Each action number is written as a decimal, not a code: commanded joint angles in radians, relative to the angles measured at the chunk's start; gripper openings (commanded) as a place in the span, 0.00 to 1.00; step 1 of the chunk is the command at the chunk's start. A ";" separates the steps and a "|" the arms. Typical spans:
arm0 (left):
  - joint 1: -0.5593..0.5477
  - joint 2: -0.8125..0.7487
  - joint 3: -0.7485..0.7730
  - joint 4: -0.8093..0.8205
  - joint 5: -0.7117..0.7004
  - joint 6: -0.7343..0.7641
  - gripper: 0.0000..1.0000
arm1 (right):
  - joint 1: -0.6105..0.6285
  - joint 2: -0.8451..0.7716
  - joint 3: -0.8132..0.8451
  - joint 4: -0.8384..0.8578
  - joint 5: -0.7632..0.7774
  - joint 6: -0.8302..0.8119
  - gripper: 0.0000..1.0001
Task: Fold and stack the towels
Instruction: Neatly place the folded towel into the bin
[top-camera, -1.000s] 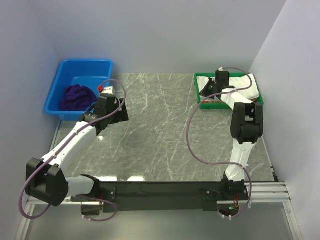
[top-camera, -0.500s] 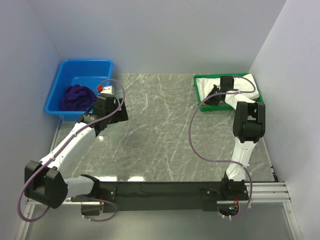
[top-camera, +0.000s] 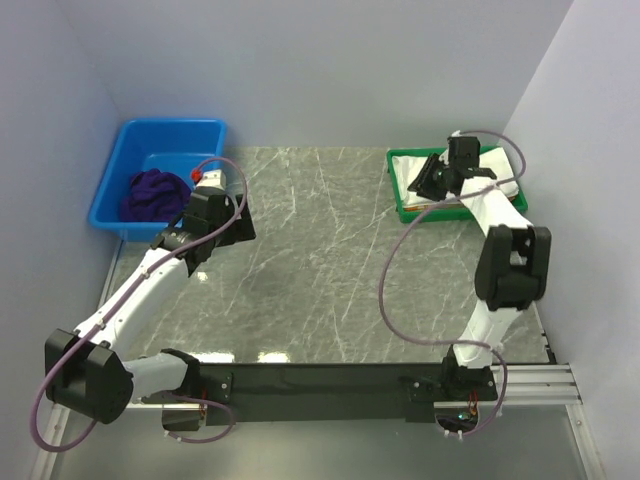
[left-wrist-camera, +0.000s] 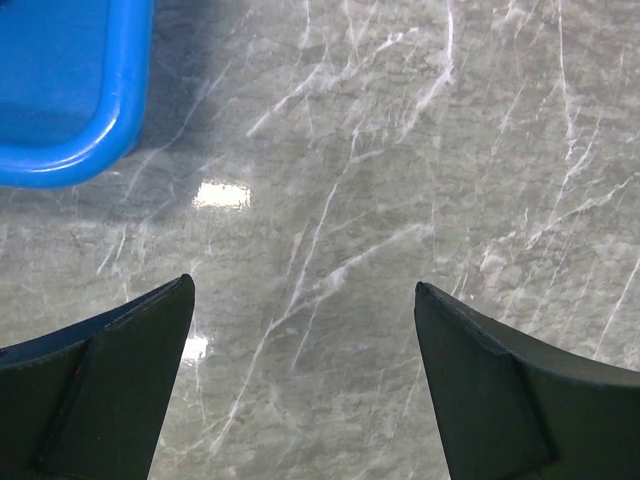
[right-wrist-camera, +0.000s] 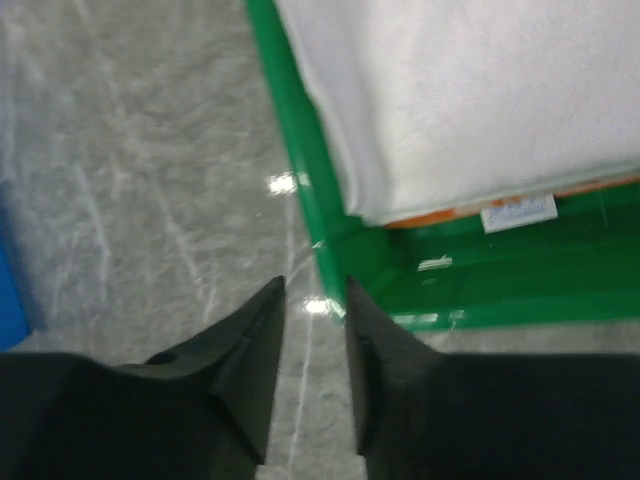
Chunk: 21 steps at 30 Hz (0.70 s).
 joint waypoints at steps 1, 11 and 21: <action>0.003 -0.021 0.005 0.040 -0.045 -0.006 0.98 | 0.048 -0.208 -0.056 -0.023 0.071 -0.056 0.44; 0.077 0.164 0.289 -0.081 -0.206 -0.079 0.99 | 0.180 -0.680 -0.318 -0.065 0.286 -0.072 0.80; 0.351 0.548 0.611 -0.130 -0.231 -0.089 0.99 | 0.273 -0.955 -0.597 0.050 0.263 -0.087 0.84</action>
